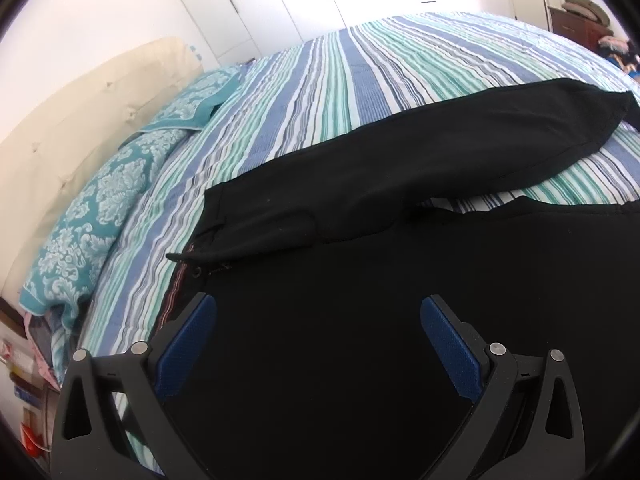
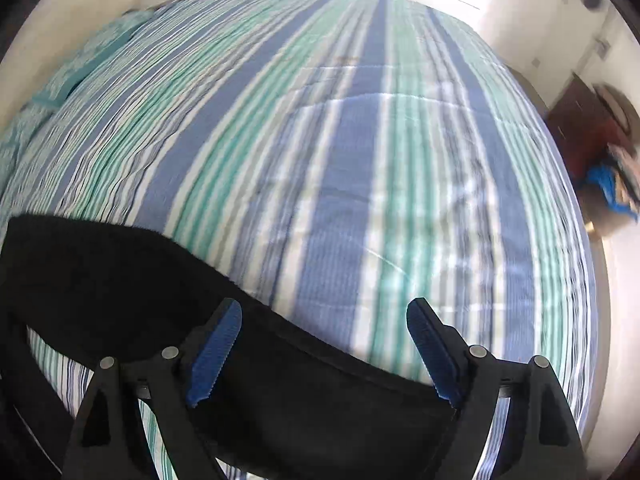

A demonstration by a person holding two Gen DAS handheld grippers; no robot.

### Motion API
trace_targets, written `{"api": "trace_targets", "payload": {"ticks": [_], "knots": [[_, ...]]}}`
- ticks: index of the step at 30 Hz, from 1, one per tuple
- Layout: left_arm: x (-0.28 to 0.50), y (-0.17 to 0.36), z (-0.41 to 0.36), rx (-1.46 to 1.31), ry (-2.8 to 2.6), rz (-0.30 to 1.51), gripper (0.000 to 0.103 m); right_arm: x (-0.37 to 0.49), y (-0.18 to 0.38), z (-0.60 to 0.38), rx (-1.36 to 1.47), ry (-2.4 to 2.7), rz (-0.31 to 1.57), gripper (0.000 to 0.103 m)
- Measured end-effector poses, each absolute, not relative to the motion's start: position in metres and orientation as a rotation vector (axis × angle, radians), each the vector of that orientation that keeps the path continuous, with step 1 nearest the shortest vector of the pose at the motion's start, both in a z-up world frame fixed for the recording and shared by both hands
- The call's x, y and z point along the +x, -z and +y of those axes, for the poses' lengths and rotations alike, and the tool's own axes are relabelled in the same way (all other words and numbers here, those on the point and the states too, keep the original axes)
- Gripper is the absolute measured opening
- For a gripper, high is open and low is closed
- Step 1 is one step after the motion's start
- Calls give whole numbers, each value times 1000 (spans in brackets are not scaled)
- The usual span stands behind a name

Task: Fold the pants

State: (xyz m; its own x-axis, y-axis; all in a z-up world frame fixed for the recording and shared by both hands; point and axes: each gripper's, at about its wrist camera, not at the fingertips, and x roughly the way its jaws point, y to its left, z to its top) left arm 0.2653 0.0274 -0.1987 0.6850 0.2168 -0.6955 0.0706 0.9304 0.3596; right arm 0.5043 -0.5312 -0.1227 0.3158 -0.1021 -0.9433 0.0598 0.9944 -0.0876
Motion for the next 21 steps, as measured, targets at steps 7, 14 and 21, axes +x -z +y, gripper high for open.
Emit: {"api": "trace_targets", "payload": {"ticks": [7,14,21], "knots": [[270,206,20,330,-82,854,102,408,142,-620,296,283,1293,82],[269,214,6,355,-81,855,102,434,185,-557,-70,251,1268,8],[271,221,-5,389,-53,870,102,486,168,-558,-375,418,1117,10]]}}
